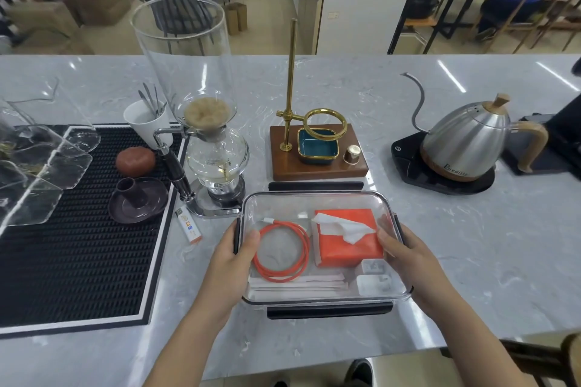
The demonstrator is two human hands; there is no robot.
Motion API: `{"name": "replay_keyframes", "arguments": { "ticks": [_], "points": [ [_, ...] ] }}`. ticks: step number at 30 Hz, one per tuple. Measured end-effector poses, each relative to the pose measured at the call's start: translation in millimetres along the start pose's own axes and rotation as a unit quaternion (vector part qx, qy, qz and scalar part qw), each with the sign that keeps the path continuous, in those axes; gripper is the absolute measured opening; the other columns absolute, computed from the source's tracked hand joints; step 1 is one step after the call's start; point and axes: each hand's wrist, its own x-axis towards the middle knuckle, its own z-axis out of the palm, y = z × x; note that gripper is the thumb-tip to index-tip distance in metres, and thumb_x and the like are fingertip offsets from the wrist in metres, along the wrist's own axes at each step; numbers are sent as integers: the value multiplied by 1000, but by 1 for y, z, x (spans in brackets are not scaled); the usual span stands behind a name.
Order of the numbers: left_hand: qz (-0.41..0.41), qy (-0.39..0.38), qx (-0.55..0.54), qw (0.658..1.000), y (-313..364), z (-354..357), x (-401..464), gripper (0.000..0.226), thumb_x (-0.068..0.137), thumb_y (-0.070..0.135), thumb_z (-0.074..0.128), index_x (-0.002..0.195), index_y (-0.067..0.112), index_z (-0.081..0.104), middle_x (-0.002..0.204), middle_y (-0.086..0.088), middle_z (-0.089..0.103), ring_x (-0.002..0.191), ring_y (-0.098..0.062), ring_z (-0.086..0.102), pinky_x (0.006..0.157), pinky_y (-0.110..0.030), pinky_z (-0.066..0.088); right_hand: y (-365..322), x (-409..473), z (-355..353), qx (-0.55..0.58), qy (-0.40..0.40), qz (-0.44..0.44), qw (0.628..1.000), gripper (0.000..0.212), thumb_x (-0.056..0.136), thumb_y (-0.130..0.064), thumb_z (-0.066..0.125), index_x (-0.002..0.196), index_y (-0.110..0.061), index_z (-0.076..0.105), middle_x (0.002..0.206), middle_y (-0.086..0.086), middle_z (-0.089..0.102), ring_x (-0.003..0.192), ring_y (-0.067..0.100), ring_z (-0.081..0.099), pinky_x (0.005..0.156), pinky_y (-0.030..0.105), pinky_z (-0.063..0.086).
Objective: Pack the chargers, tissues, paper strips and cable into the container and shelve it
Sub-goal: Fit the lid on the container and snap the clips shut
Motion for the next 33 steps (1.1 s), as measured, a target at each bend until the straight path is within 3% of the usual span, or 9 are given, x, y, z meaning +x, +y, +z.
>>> {"name": "replay_keyframes", "arguments": {
  "ticks": [3,7,9,12,16,20,24,27,33],
  "points": [
    [61,64,111,990,-2,0,1,40,96,29,59,136,27,53,133,12,61,124,-4,53,109,-31,39,4,1,-1,-162,103,-79,978,51,88,-28,69,136,-21,52,130,-6,61,113,14,62,87,27,50],
    [212,131,274,929,1,-3,-1,43,91,23,64,133,15,55,135,4,55,128,-12,49,109,-28,36,-1,-5,0,-331,164,-218,903,58,83,-29,74,135,-21,49,137,-4,52,124,13,49,102,31,41],
    [293,113,312,897,7,1,-4,37,87,24,60,122,13,63,128,3,60,123,-13,53,107,-28,38,-5,-5,0,-407,151,-303,848,48,86,-23,72,130,-17,55,138,2,53,128,18,48,106,36,39],
    [365,-9,351,862,16,13,-13,34,83,35,63,113,18,67,119,7,63,114,-12,58,102,-29,43,-10,1,7,-465,116,-367,797,37,86,-21,65,122,-13,61,132,5,58,124,23,52,104,42,43],
    [395,-110,431,804,13,23,-17,49,74,60,70,109,26,68,119,12,61,117,-9,55,107,-39,38,-19,14,21,-507,37,-383,771,39,87,-25,61,124,-14,61,136,4,56,127,23,50,108,40,39],
    [371,-142,453,798,14,18,-18,74,62,79,67,117,29,63,127,14,55,123,-8,50,114,-38,30,-24,31,25,-551,-6,-370,748,47,88,-27,60,133,-14,56,143,5,51,133,22,44,113,29,29],
    [365,-143,465,794,14,18,-20,78,59,81,66,120,32,61,130,15,52,127,-8,46,115,-39,29,-29,39,30,-568,-20,-355,742,49,90,-28,59,136,-14,54,145,6,50,137,23,41,114,37,32],
    [366,-140,464,794,13,17,-20,79,57,81,67,120,32,61,131,14,52,128,-8,45,116,-38,27,-32,46,33,-573,-25,-348,742,48,90,-25,62,136,-13,54,143,5,52,135,21,42,114,32,29],
    [362,-146,472,791,13,17,-21,85,52,80,69,122,33,60,133,14,50,130,-9,43,117,-37,25,-37,60,38,-575,-37,-309,756,46,92,-36,52,134,-17,55,133,1,60,125,20,52,108,36,39]
  ]
}}
